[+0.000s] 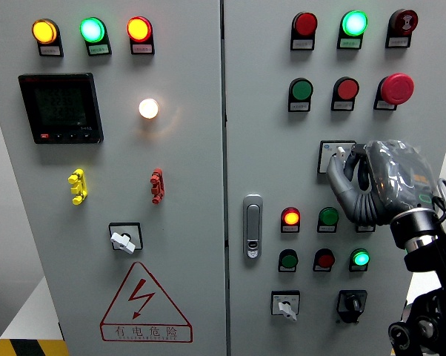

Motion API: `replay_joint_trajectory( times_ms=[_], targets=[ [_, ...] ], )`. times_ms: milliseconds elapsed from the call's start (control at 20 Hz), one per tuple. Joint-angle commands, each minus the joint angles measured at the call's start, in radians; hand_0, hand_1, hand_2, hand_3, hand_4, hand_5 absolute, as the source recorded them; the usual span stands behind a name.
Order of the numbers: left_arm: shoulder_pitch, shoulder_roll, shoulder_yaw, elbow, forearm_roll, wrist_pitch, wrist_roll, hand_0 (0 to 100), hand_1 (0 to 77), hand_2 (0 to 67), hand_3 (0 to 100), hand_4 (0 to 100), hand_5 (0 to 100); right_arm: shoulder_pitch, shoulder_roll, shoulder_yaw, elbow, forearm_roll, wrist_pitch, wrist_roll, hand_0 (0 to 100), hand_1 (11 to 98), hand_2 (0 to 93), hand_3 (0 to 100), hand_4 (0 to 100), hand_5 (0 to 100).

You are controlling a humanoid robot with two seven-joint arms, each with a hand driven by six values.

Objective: Rotate and turn off gray switch
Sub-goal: 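Twist the right hand to rotate the white lever to vertical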

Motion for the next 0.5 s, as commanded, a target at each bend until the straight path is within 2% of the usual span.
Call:
replay_joint_trajectory(
  times_ms=[0, 50, 150, 450],
  targets=[
    [0.000, 0.000, 0.000, 0.000, 0.000, 0.000, 0.000, 34, 0.0, 12.3, 22, 12, 12, -0.002, -0.0059, 0.000, 0.005, 0.001, -0.003, 0.003, 86, 25.4, 74.7, 99, 100, 100],
    [0.000, 0.000, 0.000, 0.000, 0.000, 0.000, 0.000, 34, 0.0, 12.3, 22, 12, 12, -0.002, -0.0060, 0.000, 0.005, 0.003, -0.003, 0.003, 87, 24.7, 72.7, 98, 100, 100],
    [0.000, 0.000, 0.000, 0.000, 0.000, 0.000, 0.000, 34, 0.0, 12.3, 22, 12, 12, -0.003, -0.0075, 0.000, 0.005, 0.003, -0.003, 0.005, 88, 23.1, 62.9, 97, 100, 99],
    [0.000, 0.000, 0.000, 0.000, 0.000, 0.000, 0.000, 34, 0.0, 12.3, 22, 12, 12, -0.005, -0.0075, 0.000, 0.006, 0.003, -0.003, 0.005, 85, 22.5, 54.7, 97, 100, 98]
  ],
)
